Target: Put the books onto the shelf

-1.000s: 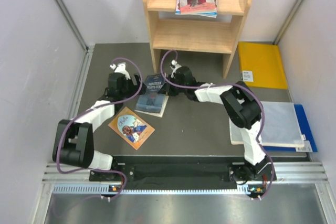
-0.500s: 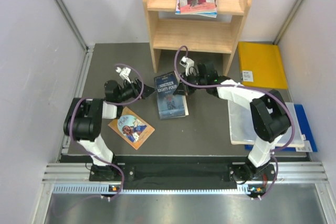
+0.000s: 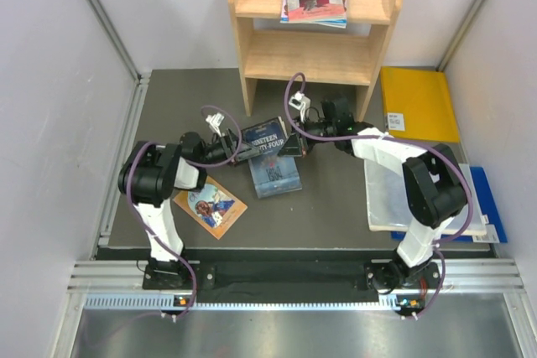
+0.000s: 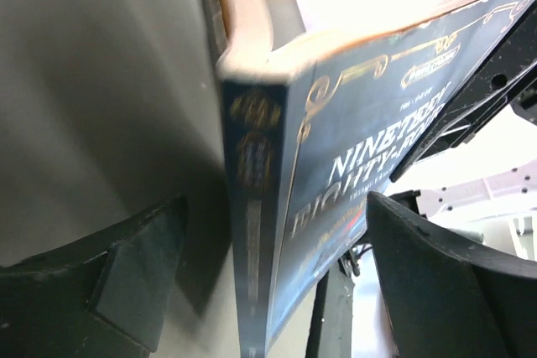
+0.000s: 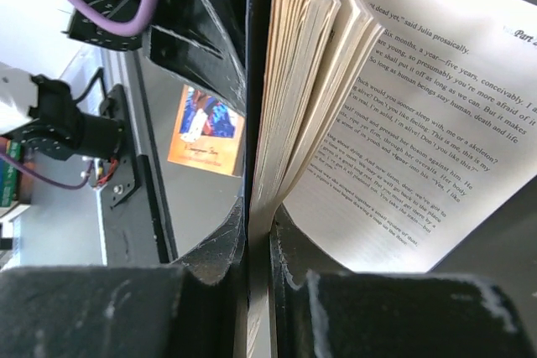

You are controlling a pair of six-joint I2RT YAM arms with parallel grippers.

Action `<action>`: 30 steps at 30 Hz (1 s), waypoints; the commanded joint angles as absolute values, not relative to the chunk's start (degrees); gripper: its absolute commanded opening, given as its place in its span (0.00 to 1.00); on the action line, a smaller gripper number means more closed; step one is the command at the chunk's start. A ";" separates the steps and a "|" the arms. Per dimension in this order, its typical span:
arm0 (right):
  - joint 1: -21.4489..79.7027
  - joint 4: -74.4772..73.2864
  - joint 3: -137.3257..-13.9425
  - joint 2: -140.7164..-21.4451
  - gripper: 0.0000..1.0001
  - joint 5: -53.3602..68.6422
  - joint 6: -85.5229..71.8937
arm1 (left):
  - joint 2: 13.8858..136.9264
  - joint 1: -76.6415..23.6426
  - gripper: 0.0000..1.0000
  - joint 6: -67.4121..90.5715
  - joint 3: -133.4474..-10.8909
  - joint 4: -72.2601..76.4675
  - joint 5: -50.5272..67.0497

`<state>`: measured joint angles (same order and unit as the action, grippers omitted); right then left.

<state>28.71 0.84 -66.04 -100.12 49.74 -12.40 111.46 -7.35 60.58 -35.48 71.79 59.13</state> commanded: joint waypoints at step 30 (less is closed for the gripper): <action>27.68 43.91 -21.75 -60.47 1.00 12.76 -50.42 | 79.37 -14.76 0.00 39.10 -50.28 44.90 45.53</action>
<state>27.88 22.79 -30.83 -63.96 19.97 -33.52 81.87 -13.74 39.24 -49.76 43.16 50.46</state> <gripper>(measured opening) 0.993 0.251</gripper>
